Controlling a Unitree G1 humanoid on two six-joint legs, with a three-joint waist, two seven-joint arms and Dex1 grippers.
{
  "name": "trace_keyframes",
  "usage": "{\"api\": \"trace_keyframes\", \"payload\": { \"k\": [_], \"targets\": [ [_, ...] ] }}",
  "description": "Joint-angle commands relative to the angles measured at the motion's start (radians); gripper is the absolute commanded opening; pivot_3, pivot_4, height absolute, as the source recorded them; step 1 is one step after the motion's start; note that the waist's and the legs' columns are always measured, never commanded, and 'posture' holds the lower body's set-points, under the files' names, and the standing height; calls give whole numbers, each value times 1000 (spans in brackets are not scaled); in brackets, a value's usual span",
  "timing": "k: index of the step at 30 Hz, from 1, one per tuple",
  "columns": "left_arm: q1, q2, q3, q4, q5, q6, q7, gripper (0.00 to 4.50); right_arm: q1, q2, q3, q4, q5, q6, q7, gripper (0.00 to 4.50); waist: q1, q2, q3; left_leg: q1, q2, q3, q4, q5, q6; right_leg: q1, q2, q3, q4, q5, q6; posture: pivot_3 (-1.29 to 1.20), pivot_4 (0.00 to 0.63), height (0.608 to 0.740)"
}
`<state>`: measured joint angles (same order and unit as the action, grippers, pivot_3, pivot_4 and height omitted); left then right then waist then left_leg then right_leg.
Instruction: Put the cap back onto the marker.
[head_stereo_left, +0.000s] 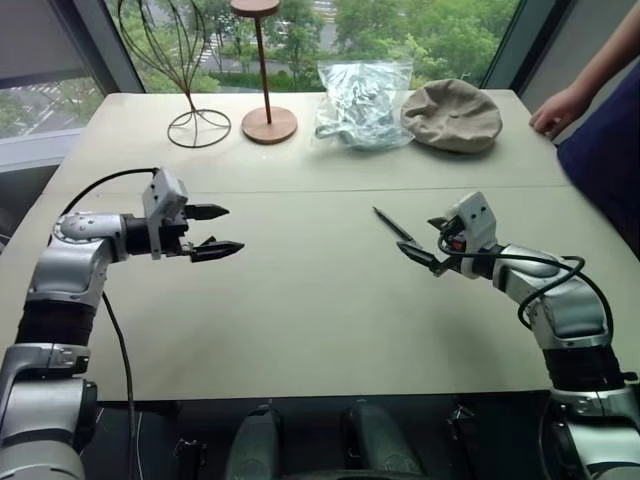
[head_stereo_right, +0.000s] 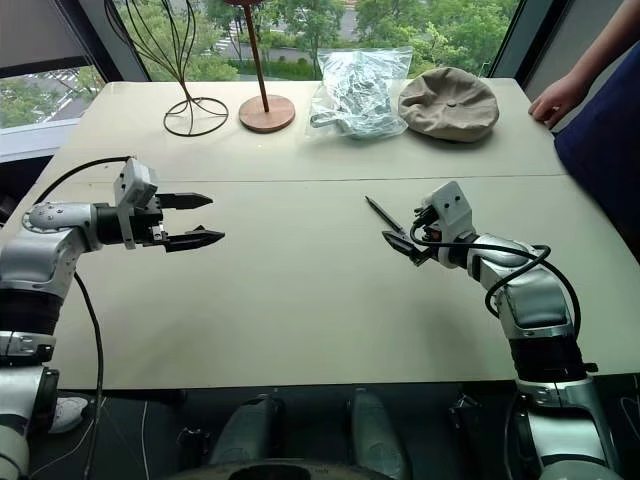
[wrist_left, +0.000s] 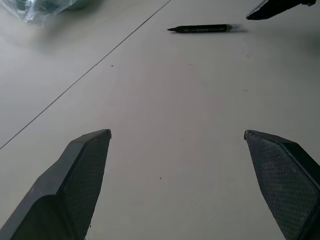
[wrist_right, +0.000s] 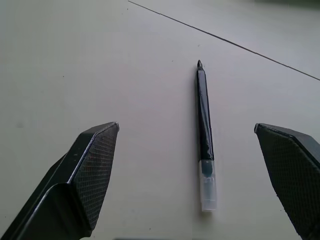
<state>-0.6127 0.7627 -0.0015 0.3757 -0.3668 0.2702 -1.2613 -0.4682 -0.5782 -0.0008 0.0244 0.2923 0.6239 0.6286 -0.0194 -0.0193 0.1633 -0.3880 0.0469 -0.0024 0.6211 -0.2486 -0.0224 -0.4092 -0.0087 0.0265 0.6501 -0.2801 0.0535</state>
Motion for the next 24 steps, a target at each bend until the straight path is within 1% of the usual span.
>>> {"api": "trace_keyframes", "payload": {
  "k": [1,5,10,14,19,22,24],
  "targets": [
    [-17,-14,17,-3,10,-30,7,4500,-94,50,18,153,-46,-71,-22,4496,2,0,0,0,0,0,0,0,0,0,0,0,0,0,0,0,150,740],
    [10,-28,34,-25,7,-29,31,4500,-204,118,24,344,-74,-145,-27,4496,2,0,0,-1,0,0,1,0,0,0,-1,0,1,0,0,0,150,740],
    [70,-28,67,-82,-6,-21,75,4500,-286,149,37,539,-141,-232,-55,4496,2,0,0,-1,0,0,1,0,0,0,-1,0,1,0,0,0,150,740],
    [127,-24,91,-134,-17,-5,102,4500,-284,152,38,579,-149,-251,-28,4496,2,0,0,-1,0,0,0,0,0,0,-2,0,1,0,0,0,150,740],
    [158,-29,105,-166,-19,7,128,4500,-279,161,41,602,-156,-245,-1,4496,2,0,0,-1,0,-1,1,0,0,0,-2,0,2,0,0,0,150,740],
    [159,-34,101,-170,-18,8,137,4500,-289,174,45,620,-158,-224,7,3640,1,0,0,0,0,-1,1,0,0,0,-2,0,2,0,0,0,150,740],
    [158,-35,100,-174,-19,10,141,4500,-290,175,55,624,-166,-220,21,2594,-2,0,0,0,0,-1,1,0,0,0,-1,0,2,0,0,0,150,740]
  ]
}}
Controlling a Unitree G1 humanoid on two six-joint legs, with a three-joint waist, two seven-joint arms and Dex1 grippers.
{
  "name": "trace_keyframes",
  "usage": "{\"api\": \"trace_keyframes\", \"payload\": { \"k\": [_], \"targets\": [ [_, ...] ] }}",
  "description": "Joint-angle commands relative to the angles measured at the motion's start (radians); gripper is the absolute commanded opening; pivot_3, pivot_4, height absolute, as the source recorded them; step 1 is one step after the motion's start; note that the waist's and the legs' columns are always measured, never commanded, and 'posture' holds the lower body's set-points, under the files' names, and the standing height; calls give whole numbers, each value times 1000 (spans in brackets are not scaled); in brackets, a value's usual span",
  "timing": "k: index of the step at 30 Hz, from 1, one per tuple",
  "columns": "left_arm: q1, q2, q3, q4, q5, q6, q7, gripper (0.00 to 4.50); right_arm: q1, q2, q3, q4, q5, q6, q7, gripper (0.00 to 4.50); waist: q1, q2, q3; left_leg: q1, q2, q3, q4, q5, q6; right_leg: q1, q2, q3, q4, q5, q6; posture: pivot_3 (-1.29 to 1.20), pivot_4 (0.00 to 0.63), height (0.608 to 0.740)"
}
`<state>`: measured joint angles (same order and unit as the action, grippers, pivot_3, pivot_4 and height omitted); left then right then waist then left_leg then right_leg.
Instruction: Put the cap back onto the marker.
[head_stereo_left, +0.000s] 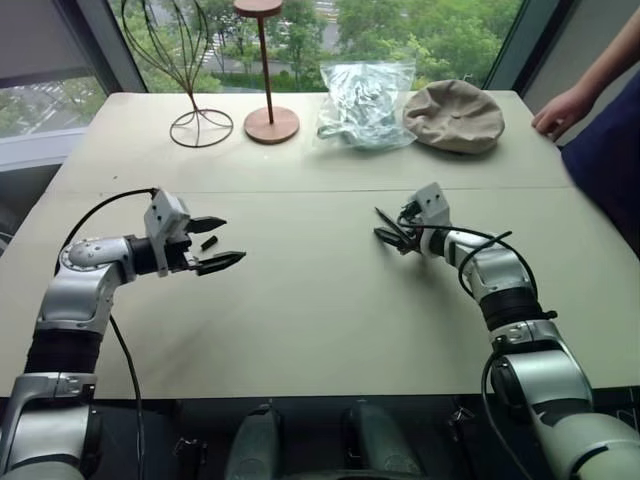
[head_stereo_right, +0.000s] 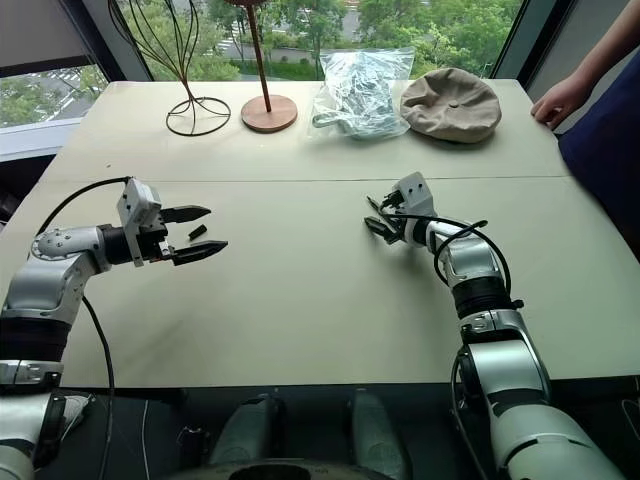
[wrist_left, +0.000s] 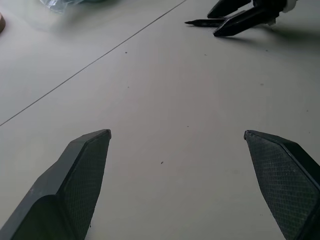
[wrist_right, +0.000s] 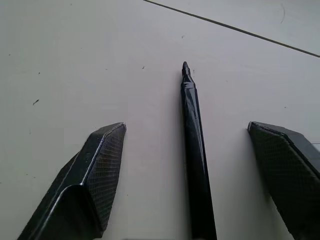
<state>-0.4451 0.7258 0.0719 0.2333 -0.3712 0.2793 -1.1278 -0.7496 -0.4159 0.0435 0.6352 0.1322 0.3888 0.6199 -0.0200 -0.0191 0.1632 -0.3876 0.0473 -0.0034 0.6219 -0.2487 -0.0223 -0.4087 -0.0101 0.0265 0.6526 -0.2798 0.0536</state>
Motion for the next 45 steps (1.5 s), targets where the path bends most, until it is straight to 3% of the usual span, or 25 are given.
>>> {"api": "trace_keyframes", "payload": {
  "k": [1,5,13,21,26,33,45],
  "targets": [
    [-9,1,27,-33,-15,1,9,4500,-7,11,19,14,-12,17,39,2082,-2,0,0,0,0,0,0,0,0,0,0,0,0,0,0,0,150,740],
    [-7,3,29,-37,-18,1,14,4500,0,9,28,5,-26,26,57,22,-3,0,0,1,0,0,0,0,0,0,0,0,0,0,0,0,150,740],
    [15,11,60,-6,3,-34,76,4500,-32,-10,-5,-64,-23,26,61,22,-2,0,0,1,0,0,0,0,0,0,0,0,0,0,0,0,150,740],
    [113,34,173,130,33,-119,189,4500,-2,-109,51,-507,102,135,351,22,1,3,1,0,1,0,-1,0,0,-1,-1,-1,0,0,0,0,150,740],
    [156,24,181,164,45,-156,203,4500,19,-109,80,-656,151,215,383,22,8,2,1,0,1,-1,-1,0,1,0,-2,-1,0,0,0,0,150,740],
    [88,-29,125,250,88,-204,223,4500,33,-65,107,-717,175,257,351,22,9,2,1,0,0,-1,2,0,1,1,-3,-2,0,0,0,0,150,740],
    [-137,-89,33,599,198,-345,178,4500,95,-57,103,-792,194,301,288,22,5,2,1,-1,0,-1,3,0,1,0,0,-2,1,0,0,0,150,740]
  ]
}}
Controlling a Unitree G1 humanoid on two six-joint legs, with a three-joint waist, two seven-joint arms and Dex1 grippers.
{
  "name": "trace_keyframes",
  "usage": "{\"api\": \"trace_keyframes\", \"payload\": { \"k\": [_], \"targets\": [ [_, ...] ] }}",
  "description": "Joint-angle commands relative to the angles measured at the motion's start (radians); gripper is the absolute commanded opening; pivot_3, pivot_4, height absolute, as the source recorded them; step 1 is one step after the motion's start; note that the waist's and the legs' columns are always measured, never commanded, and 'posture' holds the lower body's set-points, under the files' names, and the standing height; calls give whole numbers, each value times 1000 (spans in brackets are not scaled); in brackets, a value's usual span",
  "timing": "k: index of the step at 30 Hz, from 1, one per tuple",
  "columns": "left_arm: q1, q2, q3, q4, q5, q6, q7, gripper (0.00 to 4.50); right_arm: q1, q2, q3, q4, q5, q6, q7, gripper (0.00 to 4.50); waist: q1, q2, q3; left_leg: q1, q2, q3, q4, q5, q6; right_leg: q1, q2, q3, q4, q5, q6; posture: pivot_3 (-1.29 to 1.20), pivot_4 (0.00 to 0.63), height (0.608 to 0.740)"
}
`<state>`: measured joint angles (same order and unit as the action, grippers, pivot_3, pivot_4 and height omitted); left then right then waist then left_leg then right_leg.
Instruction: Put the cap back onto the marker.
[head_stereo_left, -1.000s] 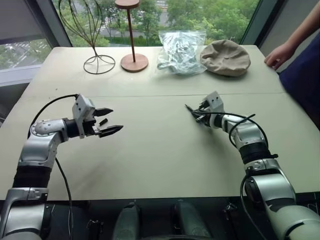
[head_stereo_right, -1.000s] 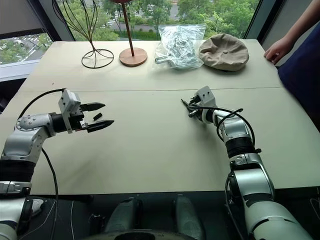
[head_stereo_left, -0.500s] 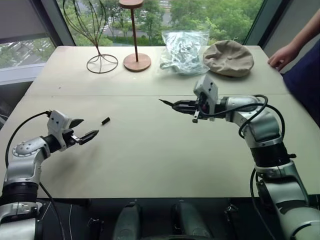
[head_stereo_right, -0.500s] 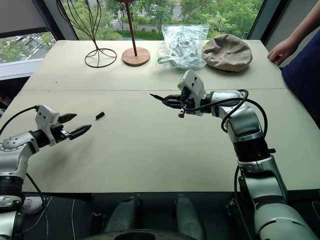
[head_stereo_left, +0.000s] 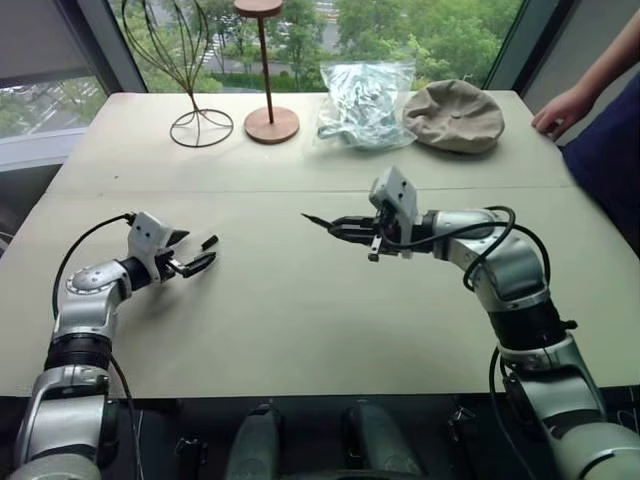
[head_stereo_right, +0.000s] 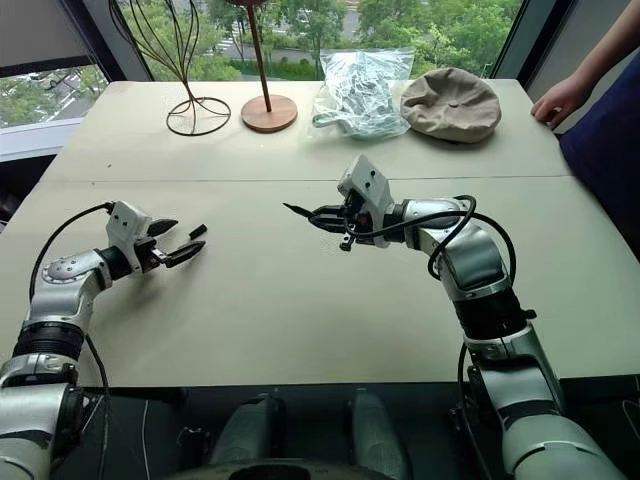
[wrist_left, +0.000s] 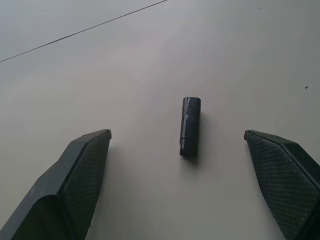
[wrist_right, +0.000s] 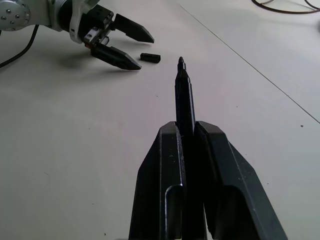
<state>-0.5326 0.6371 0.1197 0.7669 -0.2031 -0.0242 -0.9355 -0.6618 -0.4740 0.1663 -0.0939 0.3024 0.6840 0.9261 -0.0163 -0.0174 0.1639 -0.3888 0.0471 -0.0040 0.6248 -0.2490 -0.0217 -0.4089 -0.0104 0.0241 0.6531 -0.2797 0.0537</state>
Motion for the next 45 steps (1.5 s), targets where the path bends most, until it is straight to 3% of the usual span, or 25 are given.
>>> {"api": "trace_keyframes", "payload": {
  "k": [1,4,11,20,30,36,45],
  "targets": [
    [-64,-4,-20,92,37,-51,-18,4500,12,1,-22,-69,25,10,-25,22,3,0,0,0,0,0,0,0,0,0,0,0,0,0,0,0,150,740],
    [-91,-11,-35,157,57,-83,-34,3653,26,-3,-29,-88,31,20,-44,0,6,0,0,0,0,0,1,0,0,0,0,-1,0,0,0,0,150,740],
    [-107,-24,-43,226,73,-132,-46,151,44,-18,-42,-111,45,34,-77,0,3,0,-1,2,0,0,2,0,0,2,0,0,2,0,0,0,150,740],
    [-122,-40,-53,211,76,-166,-77,65,32,-48,-31,-76,45,5,-45,0,3,0,-1,2,0,0,3,0,0,2,1,0,3,0,0,0,150,740],
    [-148,11,-136,-274,-15,35,-378,65,-98,-176,59,91,-16,-203,236,0,0,0,0,-1,0,0,3,0,0,0,1,0,1,0,0,0,150,740],
    [-178,-3,-162,-388,-37,126,-412,65,-131,-172,87,148,-47,-265,303,0,-3,0,0,-1,0,0,2,-1,1,0,2,0,1,0,0,0,150,740],
    [-184,-54,-176,-476,-80,213,-404,65,-144,-104,96,193,-79,-282,282,0,2,0,0,-1,0,0,3,-1,1,0,1,0,1,0,0,0,150,740]
  ]
}}
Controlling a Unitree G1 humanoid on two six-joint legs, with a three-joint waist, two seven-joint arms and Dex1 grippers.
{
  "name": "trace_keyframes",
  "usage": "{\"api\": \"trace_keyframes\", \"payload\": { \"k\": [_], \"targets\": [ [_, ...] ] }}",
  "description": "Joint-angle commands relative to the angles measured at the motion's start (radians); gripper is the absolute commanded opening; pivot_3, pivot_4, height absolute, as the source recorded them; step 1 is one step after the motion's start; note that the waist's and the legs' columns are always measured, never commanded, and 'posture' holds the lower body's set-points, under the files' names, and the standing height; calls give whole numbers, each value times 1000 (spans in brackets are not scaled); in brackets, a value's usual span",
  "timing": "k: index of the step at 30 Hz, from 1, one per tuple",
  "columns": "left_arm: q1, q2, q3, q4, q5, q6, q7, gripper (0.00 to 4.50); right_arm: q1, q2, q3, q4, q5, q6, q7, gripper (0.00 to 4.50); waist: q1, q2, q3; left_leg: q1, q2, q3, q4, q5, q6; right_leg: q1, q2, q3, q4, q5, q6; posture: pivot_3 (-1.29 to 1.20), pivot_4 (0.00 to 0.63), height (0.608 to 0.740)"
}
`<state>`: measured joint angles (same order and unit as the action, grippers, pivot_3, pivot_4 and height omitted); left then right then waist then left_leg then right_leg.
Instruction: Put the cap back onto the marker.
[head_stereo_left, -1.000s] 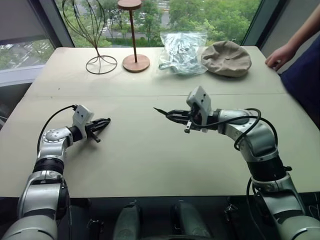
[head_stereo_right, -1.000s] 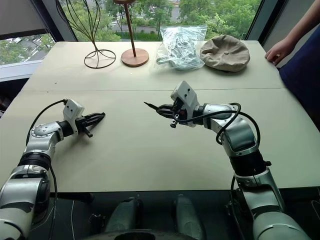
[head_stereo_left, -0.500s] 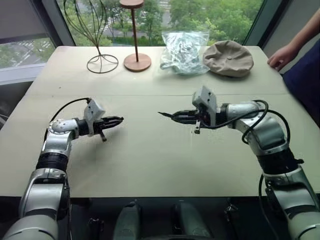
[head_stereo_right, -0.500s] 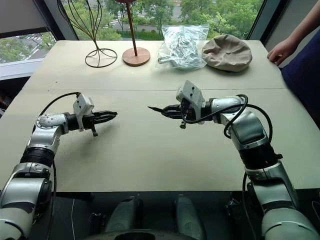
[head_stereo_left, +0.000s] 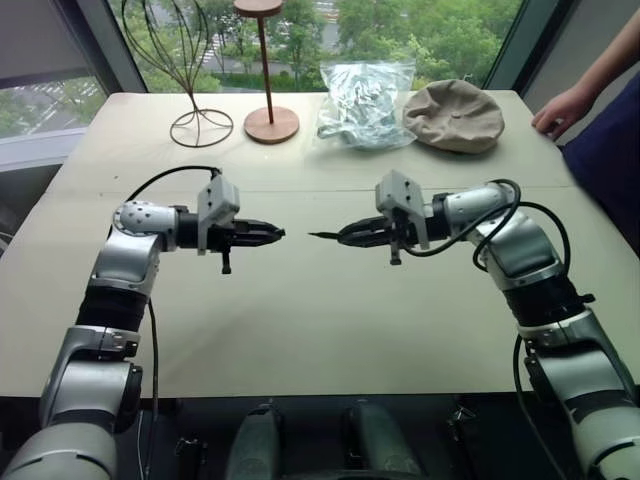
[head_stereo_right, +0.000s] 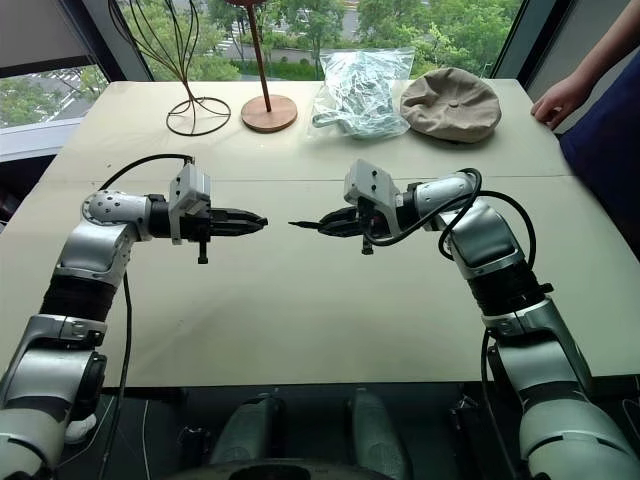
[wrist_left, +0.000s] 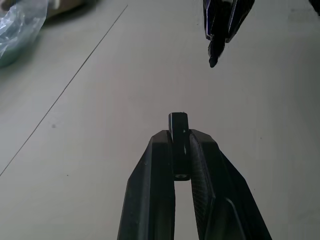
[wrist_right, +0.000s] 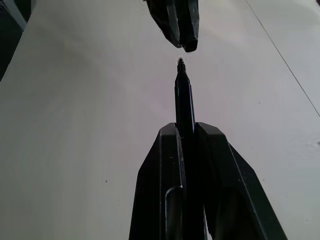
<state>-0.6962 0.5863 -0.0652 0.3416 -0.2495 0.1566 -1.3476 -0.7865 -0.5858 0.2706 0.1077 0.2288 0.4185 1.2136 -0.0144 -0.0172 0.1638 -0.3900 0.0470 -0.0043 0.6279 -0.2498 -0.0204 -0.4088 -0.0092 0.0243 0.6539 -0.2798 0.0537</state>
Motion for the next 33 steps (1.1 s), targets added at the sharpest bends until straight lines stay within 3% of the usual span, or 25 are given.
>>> {"api": "trace_keyframes", "payload": {
  "k": [1,33],
  "targets": [
    [-21,-7,12,-60,-44,51,10,65,-19,12,-10,-9,-7,-15,-8,0,0,0,0,0,0,0,0,0,0,0,0,0,0,0,0,0,150,740],
    [18,0,-32,-90,-21,26,2,65,2,60,-6,-51,-5,10,-23,0,0,0,0,0,0,0,0,0,0,0,0,0,0,0,0,0,150,740]
  ]
}}
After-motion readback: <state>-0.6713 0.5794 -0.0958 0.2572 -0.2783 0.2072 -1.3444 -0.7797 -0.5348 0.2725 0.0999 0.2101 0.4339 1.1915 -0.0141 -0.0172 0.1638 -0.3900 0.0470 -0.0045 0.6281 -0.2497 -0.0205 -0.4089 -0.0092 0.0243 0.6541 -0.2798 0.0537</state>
